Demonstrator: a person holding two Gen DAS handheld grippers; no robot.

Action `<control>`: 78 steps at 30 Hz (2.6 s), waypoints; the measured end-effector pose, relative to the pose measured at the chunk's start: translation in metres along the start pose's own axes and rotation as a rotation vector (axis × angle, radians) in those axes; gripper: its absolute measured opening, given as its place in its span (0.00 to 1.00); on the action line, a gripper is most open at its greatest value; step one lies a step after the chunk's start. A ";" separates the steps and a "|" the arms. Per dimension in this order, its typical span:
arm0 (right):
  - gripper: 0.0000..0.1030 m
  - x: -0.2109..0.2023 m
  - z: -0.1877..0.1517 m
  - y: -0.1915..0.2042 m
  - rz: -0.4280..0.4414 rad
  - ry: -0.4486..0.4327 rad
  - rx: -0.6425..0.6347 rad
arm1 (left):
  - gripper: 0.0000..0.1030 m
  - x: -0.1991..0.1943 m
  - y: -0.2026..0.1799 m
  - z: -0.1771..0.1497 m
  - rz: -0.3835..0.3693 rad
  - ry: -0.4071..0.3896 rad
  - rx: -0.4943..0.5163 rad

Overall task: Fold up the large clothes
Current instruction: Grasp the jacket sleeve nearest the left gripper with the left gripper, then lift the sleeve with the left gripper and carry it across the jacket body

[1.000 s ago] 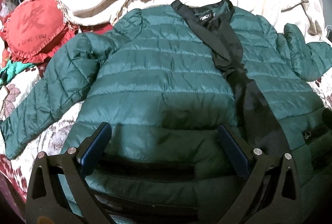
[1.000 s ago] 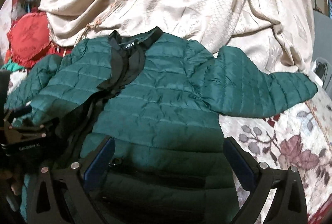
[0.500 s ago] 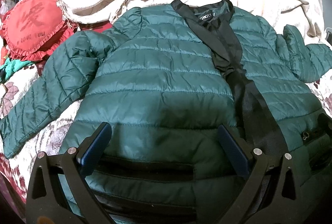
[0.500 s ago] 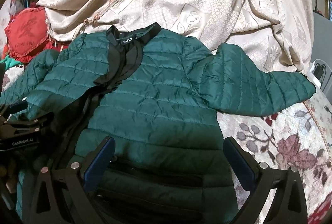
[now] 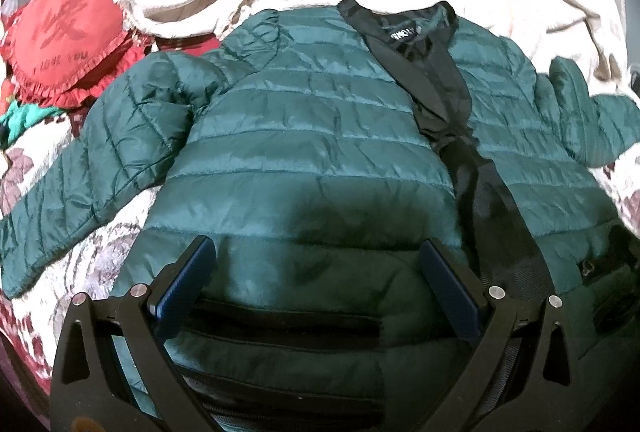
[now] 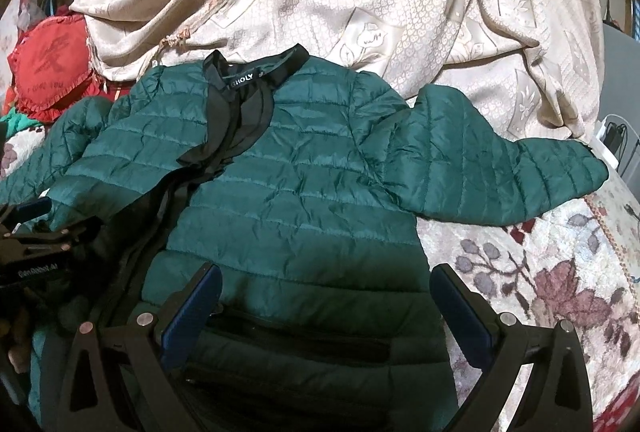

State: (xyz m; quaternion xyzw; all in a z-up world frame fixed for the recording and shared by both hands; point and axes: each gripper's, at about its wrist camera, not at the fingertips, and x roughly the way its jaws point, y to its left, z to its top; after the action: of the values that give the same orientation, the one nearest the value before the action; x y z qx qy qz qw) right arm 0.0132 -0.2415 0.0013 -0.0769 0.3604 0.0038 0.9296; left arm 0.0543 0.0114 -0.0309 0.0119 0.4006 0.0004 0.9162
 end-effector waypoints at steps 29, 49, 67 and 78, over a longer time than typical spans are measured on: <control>1.00 -0.005 -0.001 0.005 0.032 -0.001 0.005 | 0.82 -0.049 0.421 -0.122 0.060 0.018 -0.979; 1.00 0.002 -0.003 0.008 0.033 0.025 -0.014 | 0.57 -0.025 0.406 -0.097 -0.132 -0.079 -0.856; 1.00 0.037 -0.020 -0.007 0.119 0.203 0.103 | 0.16 -0.057 0.391 -0.062 -0.105 -0.190 -0.793; 1.00 0.006 -0.006 -0.025 -0.021 0.108 0.096 | 0.16 -0.080 0.271 0.058 -0.375 -0.273 -0.572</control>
State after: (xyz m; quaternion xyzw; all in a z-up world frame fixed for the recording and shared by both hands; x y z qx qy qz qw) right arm 0.0148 -0.2672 -0.0035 -0.0362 0.4092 -0.0274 0.9113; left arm 0.0447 0.2798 0.0729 -0.3183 0.2536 -0.0570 0.9117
